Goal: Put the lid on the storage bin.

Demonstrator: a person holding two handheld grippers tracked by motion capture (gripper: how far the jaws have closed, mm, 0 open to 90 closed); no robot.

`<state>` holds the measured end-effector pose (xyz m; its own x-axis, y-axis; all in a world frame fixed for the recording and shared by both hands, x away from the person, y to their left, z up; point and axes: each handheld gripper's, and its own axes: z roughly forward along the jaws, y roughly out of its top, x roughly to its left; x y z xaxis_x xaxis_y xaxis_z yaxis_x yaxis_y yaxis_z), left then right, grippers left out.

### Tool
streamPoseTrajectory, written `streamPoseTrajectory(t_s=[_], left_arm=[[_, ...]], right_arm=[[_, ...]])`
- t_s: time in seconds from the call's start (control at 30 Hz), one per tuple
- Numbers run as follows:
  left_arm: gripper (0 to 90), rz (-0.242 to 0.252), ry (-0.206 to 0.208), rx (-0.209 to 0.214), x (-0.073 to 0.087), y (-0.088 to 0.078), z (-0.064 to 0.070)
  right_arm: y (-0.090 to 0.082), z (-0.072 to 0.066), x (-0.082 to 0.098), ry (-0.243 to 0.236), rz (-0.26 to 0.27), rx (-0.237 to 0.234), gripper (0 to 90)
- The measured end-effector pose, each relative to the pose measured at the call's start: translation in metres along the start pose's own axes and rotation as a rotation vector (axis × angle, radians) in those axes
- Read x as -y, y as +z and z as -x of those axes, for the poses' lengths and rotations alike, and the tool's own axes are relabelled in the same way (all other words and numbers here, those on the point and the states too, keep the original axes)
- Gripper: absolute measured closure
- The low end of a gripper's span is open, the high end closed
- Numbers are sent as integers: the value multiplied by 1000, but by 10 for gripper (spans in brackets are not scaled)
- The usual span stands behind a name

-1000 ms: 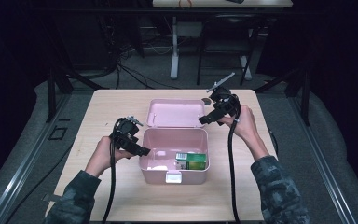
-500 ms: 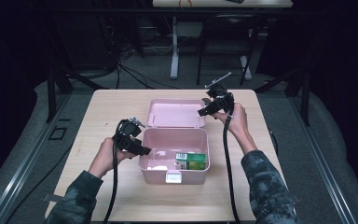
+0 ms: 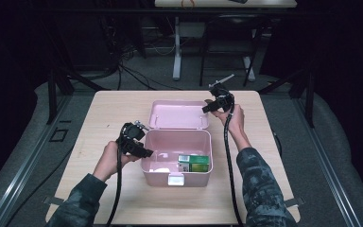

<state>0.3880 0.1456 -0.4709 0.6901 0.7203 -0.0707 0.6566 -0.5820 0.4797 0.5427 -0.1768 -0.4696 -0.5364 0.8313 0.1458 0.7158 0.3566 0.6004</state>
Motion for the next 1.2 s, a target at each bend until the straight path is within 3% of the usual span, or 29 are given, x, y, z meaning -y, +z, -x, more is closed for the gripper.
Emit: streamPoseTrajectory(t_s=[0.23,0.77,1.0,1.2], left_arm=[[565,1,-2,-11,0,2,1],[572,2,8,-22,1,3,1],[572,4,11,-25,1,3,2],[572,5,11,-26,1,4,2]], right_arm=[[11,6,1,58,37,-9,635],[24,7,0,70,60,15,679],[30,9,1,92,65,2,689],[26,8,0,87,84,6,708]])
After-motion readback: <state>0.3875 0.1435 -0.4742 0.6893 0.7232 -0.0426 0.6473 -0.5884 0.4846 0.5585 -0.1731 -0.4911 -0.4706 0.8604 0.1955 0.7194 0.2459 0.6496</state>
